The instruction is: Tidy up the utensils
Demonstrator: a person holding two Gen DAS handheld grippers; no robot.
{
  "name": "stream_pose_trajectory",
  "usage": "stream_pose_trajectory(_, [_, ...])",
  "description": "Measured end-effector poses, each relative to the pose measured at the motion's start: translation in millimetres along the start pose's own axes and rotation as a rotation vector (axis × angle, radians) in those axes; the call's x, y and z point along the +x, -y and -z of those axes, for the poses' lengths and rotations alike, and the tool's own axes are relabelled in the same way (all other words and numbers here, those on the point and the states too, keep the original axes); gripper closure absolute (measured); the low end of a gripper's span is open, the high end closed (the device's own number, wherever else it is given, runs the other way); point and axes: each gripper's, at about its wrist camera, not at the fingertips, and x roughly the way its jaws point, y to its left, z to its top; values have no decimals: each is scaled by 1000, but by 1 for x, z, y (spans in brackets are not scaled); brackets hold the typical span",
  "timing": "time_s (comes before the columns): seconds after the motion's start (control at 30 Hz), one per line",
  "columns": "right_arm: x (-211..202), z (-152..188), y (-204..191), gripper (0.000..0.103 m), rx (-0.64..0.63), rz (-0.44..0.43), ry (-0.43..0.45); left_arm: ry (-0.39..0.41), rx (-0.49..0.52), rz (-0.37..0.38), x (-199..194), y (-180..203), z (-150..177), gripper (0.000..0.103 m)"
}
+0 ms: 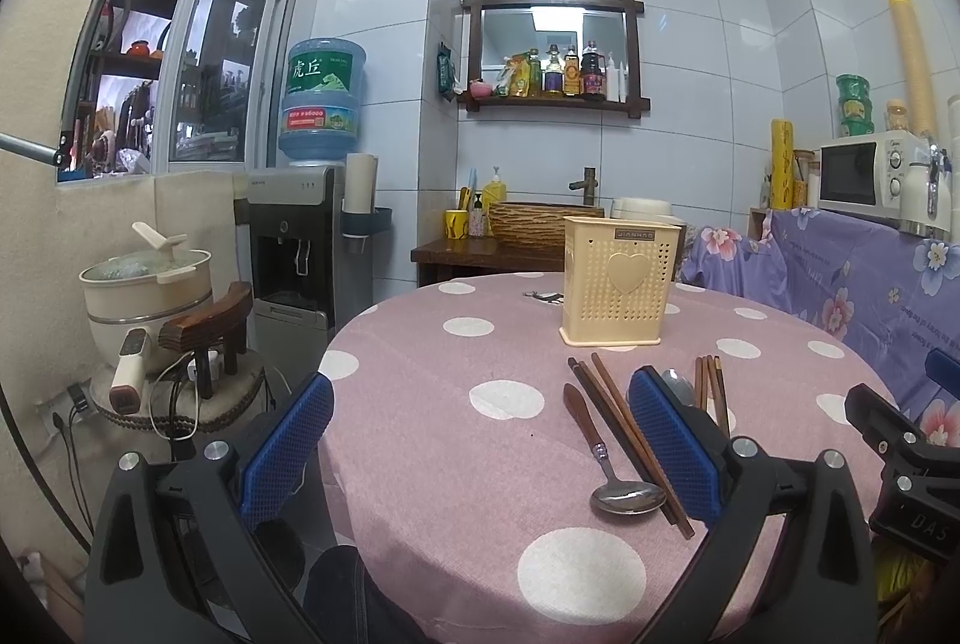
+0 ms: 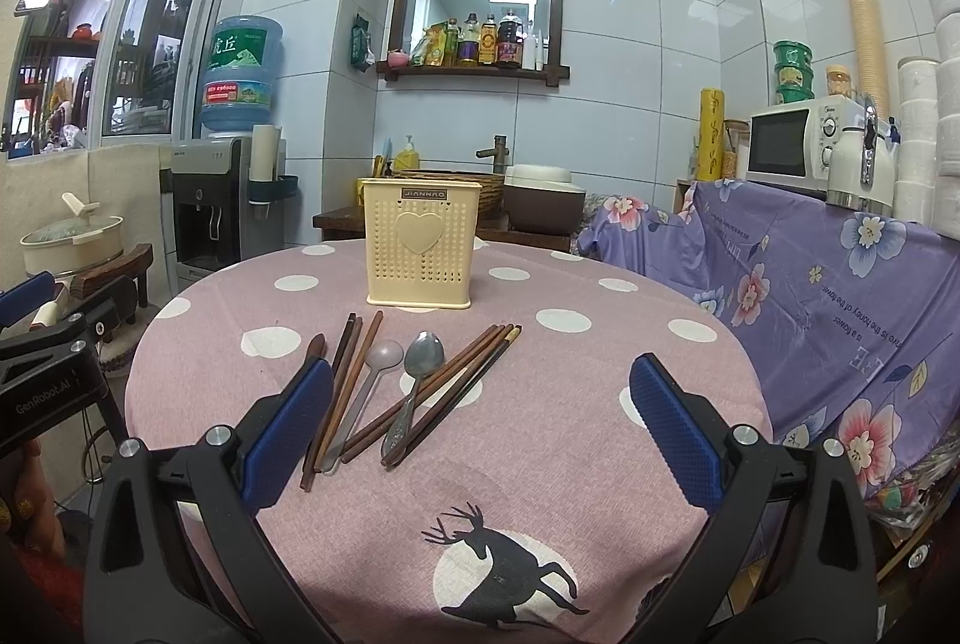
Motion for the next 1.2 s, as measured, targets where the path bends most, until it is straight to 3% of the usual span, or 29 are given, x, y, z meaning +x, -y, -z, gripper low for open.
stream_pose_trajectory(0.23, [17,8,1,5,-19,23,-49,-83,12,25,19,2,1,5])
stream_pose_trajectory(0.43, [53,6,30,5,52,37,-164,-262,93,59,74,5,-8,5])
stream_pose_trajectory(0.57, [77,-7,37,5,46,50,-196,-417,115,132,117,8,-16,15])
stream_pose_trajectory(0.63, [92,-12,35,5,31,30,-238,-465,125,134,134,12,-18,19])
stream_pose_trajectory(0.77, [124,-14,32,11,-2,-12,-344,-521,135,148,157,19,-22,20])
stream_pose_trajectory(0.83, [148,-13,36,14,36,-51,-443,-541,143,152,166,24,-22,20])
stream_pose_trajectory(0.9, [170,-10,38,23,69,-56,-525,-559,144,159,172,28,-22,20])
stream_pose_trajectory(1.07, [202,-3,33,28,140,-72,-621,-568,135,176,174,33,-21,20])
stream_pose_trajectory(1.2, [206,6,12,29,81,-67,-668,-581,144,179,175,35,-19,20])
